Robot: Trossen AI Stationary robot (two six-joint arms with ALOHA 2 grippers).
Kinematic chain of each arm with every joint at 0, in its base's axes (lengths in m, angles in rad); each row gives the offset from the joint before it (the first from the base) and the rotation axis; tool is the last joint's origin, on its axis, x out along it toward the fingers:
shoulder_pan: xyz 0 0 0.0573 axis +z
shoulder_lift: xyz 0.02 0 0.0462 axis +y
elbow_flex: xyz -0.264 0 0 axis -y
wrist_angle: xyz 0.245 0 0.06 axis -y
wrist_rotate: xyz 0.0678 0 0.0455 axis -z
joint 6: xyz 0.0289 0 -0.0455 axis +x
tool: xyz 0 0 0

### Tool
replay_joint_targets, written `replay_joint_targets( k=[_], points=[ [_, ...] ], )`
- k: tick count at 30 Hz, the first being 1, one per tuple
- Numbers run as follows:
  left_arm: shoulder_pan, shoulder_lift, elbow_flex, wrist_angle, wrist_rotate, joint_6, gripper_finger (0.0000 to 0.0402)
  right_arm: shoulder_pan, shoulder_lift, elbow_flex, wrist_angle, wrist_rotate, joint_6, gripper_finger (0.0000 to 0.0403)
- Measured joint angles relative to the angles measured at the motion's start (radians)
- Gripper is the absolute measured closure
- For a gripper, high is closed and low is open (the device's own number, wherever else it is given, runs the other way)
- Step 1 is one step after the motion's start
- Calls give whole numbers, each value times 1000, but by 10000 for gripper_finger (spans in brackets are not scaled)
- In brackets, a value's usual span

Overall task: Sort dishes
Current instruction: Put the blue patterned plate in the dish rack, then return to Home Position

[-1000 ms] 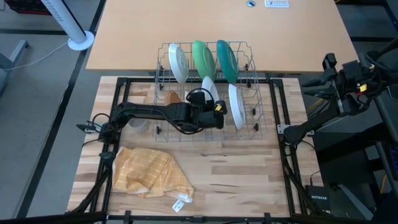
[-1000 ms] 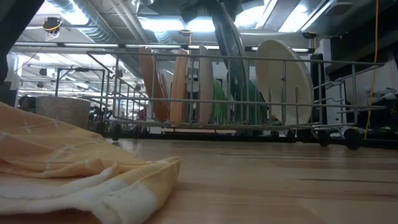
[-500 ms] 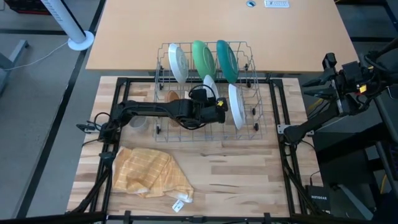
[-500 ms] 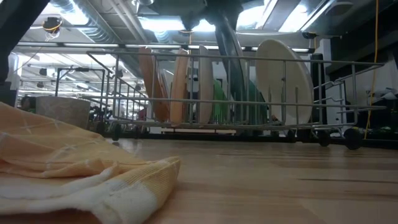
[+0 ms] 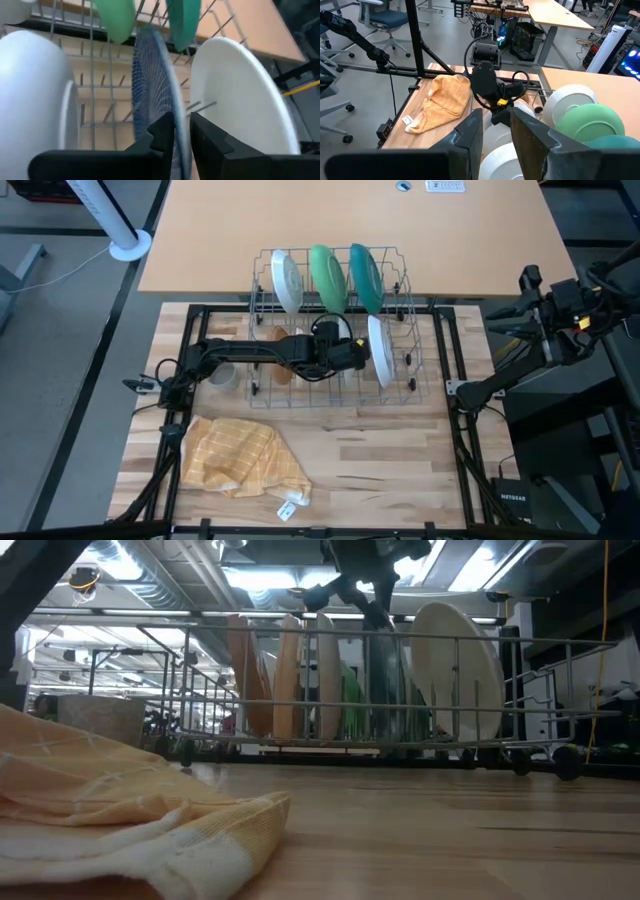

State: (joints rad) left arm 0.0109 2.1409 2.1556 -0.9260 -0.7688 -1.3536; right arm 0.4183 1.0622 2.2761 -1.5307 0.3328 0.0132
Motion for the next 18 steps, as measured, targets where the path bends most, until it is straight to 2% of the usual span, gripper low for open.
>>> replay_joint_targets(
  k=[8,18],
  points=[
    [5,-2,-2,-1,15,10,350,0,0,0,0,0,0,299],
    [-5,-101,-1,-39,19,244,335,0,0,0,2,0,0,299]
  ],
)
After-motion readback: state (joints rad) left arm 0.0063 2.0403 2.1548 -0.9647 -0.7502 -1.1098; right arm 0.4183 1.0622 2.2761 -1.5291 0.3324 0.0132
